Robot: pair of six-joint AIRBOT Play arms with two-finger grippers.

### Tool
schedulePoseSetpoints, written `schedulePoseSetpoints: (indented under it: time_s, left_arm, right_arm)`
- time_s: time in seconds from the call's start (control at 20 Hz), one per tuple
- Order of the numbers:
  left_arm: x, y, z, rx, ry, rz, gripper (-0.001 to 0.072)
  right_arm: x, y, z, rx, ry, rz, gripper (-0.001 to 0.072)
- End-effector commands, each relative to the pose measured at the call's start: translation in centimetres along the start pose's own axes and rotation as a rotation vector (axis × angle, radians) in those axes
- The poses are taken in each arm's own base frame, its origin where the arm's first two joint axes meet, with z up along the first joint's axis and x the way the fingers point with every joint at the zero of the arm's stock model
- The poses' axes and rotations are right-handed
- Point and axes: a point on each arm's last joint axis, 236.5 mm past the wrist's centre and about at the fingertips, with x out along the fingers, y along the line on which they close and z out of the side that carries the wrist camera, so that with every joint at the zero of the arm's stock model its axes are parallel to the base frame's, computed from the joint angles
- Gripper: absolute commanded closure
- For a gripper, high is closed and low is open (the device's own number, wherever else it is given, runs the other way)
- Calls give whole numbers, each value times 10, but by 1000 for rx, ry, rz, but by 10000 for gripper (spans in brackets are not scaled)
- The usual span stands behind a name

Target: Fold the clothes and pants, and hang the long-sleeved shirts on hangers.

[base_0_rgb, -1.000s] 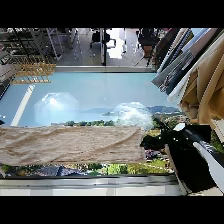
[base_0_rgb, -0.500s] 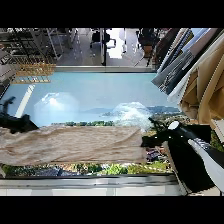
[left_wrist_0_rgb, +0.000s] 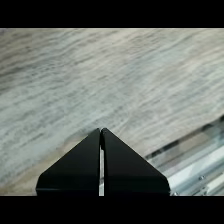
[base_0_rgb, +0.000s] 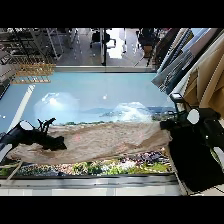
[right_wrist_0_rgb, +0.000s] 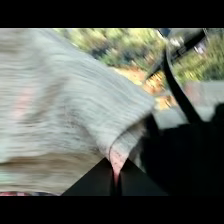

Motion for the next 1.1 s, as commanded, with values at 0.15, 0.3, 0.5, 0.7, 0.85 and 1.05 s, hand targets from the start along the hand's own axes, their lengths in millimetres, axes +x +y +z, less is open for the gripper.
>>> schedulePoseSetpoints:
  time_s: [0.15, 0.3, 0.5, 0.7, 0.85, 1.05]
  left_arm:
    - [-63, -14, 20, 1, -66, -34, 697]
    - [-115, -21, 19, 18, -137, -31, 697]
    - [-150, -14, 16, -30, -244, -5, 697]
    - [-157, -1, 14, -71, -263, -3, 696]
    - [-156, 9, 10, -81, -249, 31, 697]
    - [-148, 23, 1, -86, -214, 74, 696]
  right_arm:
    - [-21, 251, 22, -200, -181, 403, 702]
    - [14, 372, -3, -243, -191, 540, 702]
    - [50, 481, -33, -357, -78, 641, 698]
    - [20, 460, 8, -481, -87, 585, 311]
    - [6, 356, 50, -424, -35, 467, 309]
    - [7, 215, 58, -153, 94, 428, 308]
